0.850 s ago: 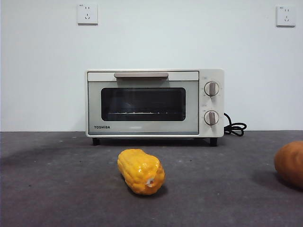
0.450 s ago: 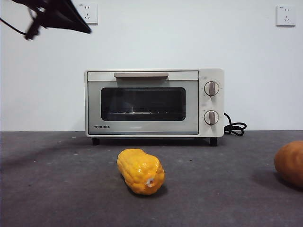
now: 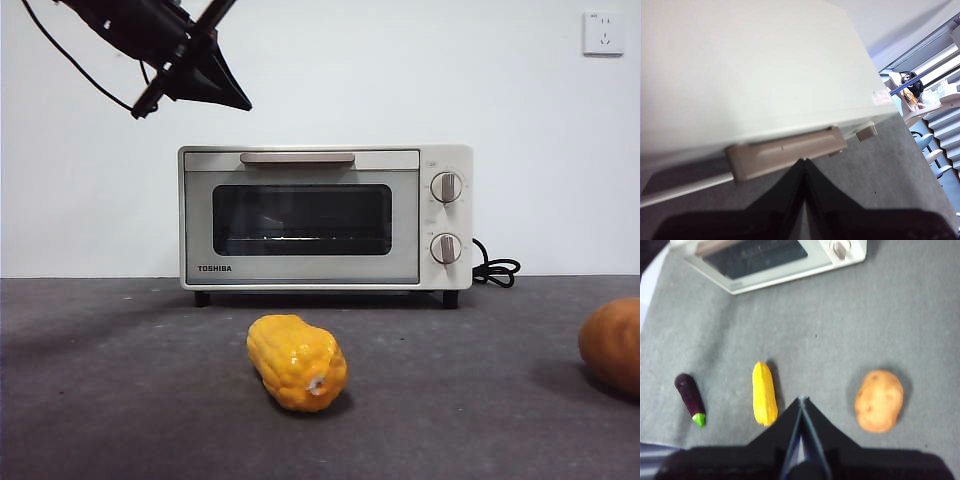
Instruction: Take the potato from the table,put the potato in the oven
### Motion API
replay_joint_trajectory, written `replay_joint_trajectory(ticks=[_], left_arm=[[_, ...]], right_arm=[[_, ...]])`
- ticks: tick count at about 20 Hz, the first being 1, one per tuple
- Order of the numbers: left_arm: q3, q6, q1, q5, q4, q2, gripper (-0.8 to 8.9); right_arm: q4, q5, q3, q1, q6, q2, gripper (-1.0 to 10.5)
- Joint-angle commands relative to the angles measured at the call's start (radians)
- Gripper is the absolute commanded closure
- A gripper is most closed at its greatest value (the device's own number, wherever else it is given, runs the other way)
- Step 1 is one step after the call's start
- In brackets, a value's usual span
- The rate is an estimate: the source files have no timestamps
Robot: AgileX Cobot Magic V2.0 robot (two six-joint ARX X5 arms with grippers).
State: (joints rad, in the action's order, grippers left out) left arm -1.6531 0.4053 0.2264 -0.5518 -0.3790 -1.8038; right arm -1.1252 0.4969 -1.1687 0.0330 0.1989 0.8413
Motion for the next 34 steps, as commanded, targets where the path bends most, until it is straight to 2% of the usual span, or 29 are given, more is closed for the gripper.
replay_joint_trajectory(ticks=[1, 3, 6, 8, 13, 16, 20, 29, 34], left_arm=[[-0.025, 0.005, 0.008, 0.006, 0.003, -0.045, 8.19], [-0.034, 0.004, 0.016, 0.032, 0.002, -0.071, 8.19], [-0.034, 0.004, 0.024, 0.071, 0.006, -0.099, 8.19], [-0.034, 0.004, 0.034, 0.097, 0.026, -0.111, 8.19], [-0.034, -0.006, 0.064, 0.138, 0.066, -0.113, 8.19], [-0.034, -0.054, 0.09, 0.214, 0.051, -0.113, 8.19], [-0.034, -0.061, 0.096, 0.265, 0.034, -0.113, 8.19], [-0.034, -0.109, 0.103, 0.272, -0.108, -0.114, 8.2], [-0.034, -0.196, 0.133, 0.297, -0.197, -0.114, 8.2]], right_arm=[[-0.011, 0.003, -0.001, -0.001, -0.016, -0.002, 9.5], [-0.021, 0.023, -0.002, -0.001, -0.016, -0.002, 9.5], [-0.024, 0.126, -0.013, 0.0, -0.016, -0.002, 9.5], [-0.024, 0.15, -0.023, 0.0, -0.016, -0.002, 9.5], [-0.027, 0.151, -0.03, 0.0, -0.002, -0.002, 9.5], [-0.029, 0.152, -0.03, 0.0, 0.011, -0.002, 9.5], [-0.048, 0.185, -0.044, -0.001, 0.01, -0.002, 9.5], [-0.106, 0.185, -0.143, 0.0, -0.009, -0.002, 9.5], [-0.134, 0.184, -0.193, 0.0, -0.021, -0.002, 9.5]])
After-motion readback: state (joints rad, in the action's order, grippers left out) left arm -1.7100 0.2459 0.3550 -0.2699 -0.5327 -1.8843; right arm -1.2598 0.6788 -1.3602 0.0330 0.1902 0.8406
